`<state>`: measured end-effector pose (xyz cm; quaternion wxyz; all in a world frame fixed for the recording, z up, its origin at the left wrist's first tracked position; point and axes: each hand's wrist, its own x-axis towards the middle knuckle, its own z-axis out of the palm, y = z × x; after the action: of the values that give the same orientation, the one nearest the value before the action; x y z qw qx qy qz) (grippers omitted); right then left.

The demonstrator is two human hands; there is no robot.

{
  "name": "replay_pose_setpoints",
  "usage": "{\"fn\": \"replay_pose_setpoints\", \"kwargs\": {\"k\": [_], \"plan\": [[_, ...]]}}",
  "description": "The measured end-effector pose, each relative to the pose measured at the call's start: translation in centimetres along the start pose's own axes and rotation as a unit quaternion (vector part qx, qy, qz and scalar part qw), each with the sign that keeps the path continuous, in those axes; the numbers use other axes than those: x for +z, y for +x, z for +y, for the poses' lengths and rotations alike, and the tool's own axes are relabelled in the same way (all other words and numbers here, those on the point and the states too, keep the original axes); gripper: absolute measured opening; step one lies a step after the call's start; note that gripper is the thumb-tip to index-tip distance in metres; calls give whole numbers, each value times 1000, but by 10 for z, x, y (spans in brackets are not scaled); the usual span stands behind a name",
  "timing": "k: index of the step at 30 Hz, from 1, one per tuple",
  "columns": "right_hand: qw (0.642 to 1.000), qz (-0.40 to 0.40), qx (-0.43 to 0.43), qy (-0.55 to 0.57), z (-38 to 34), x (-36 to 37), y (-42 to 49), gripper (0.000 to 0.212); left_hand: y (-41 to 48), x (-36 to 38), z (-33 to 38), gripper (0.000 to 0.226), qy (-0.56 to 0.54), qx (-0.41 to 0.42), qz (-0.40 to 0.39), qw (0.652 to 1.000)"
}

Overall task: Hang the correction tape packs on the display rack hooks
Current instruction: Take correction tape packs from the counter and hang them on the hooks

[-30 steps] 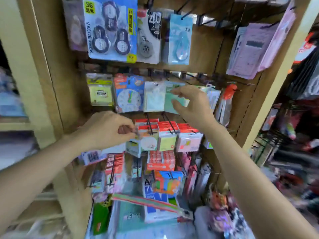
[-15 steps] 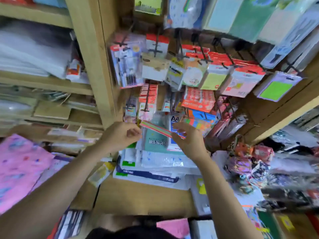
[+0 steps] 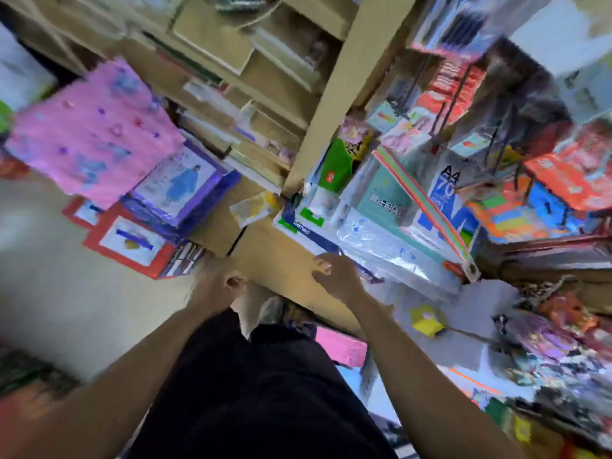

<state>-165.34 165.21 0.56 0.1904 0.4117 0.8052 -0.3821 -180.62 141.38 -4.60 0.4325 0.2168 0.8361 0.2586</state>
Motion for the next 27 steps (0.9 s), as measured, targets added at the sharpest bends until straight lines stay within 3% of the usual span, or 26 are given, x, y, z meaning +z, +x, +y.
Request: {"fn": "replay_pose_setpoints", "kwargs": {"k": [6,11,14,18,21,24,27], "plan": [[995,-94,37,-5,-23,57,70,24,27,-3,-64,13,-73,-131,-3,989],[987,-146,73,6,-28,103,163,9,58,-15,-103,10,-98,-161,38,981],[987,-149,54,-8,-32,130,222,17,74,-20,-119,9,-104,-155,59,981],[989,-120,-35,-76,-44,162,292,36,84,-18,-137,8,-136,-154,90,974],[974,-100,-113,-170,-41,184,341,63,87,-9,-147,12,-160,-162,94,969],[928,-86,-195,-306,-35,203,377,80,90,4,-156,15,-167,-167,88,968],[883,-41,-234,-404,-29,214,395,75,91,15,-161,16,-177,-166,78,967]]}}
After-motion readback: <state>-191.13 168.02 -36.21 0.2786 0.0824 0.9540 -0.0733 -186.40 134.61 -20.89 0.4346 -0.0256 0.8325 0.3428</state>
